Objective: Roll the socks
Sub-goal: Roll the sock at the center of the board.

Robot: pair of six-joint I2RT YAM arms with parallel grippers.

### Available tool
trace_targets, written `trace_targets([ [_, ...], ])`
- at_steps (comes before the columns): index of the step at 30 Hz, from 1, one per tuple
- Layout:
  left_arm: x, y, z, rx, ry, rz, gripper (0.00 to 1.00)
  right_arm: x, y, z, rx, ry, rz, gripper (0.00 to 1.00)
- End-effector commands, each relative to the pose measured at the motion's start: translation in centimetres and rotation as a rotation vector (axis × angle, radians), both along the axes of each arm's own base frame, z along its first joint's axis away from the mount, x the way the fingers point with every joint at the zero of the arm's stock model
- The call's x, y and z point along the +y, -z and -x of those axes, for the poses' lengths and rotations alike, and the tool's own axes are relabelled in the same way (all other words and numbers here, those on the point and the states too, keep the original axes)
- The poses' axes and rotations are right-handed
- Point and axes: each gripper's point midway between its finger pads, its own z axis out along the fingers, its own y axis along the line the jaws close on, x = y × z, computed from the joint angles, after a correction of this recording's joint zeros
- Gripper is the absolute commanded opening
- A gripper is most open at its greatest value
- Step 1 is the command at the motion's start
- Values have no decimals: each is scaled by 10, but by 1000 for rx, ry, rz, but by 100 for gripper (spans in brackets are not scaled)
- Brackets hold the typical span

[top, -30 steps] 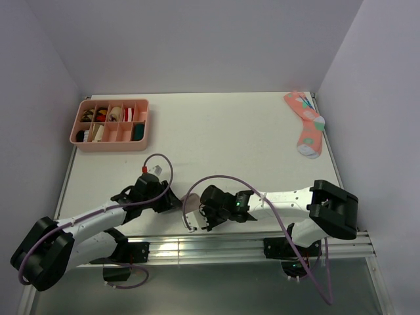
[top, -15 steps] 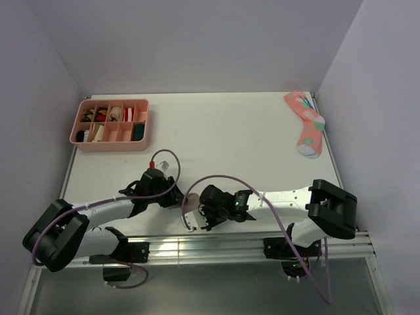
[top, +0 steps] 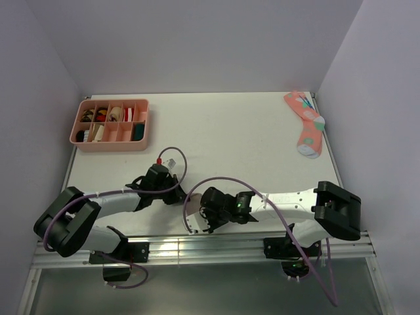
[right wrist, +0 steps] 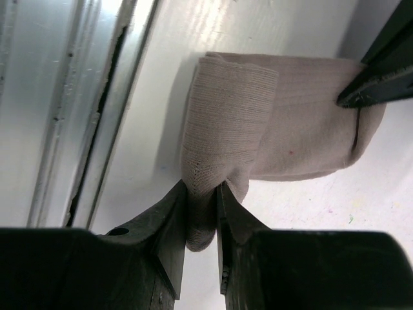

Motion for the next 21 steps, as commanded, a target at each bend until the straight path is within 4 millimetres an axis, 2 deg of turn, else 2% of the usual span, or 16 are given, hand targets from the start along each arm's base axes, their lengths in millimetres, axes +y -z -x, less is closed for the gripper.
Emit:
trace_targets([
  [1, -4, -5, -11, -48, 36, -19, 0, -2, -8, 13, 7, -33, 11, 21],
  [5, -12, -9, -21, -57, 55, -22, 0, -1, -7, 28, 24, -78, 26, 22],
  [10, -22, -11, -21, -51, 85, 14, 0, 1, -1, 30, 37, -94, 53, 21],
  [14, -25, -6, -15, -37, 110, 32, 0, 12, -3, 29, 71, -88, 28, 20],
  [17, -27, -6, -11, -37, 136, 47, 0, 16, -6, 18, 124, -48, 14, 21],
  [21, -30, -5, -12, -50, 148, 56, 0, 13, -5, 11, 219, -17, 39, 22],
])
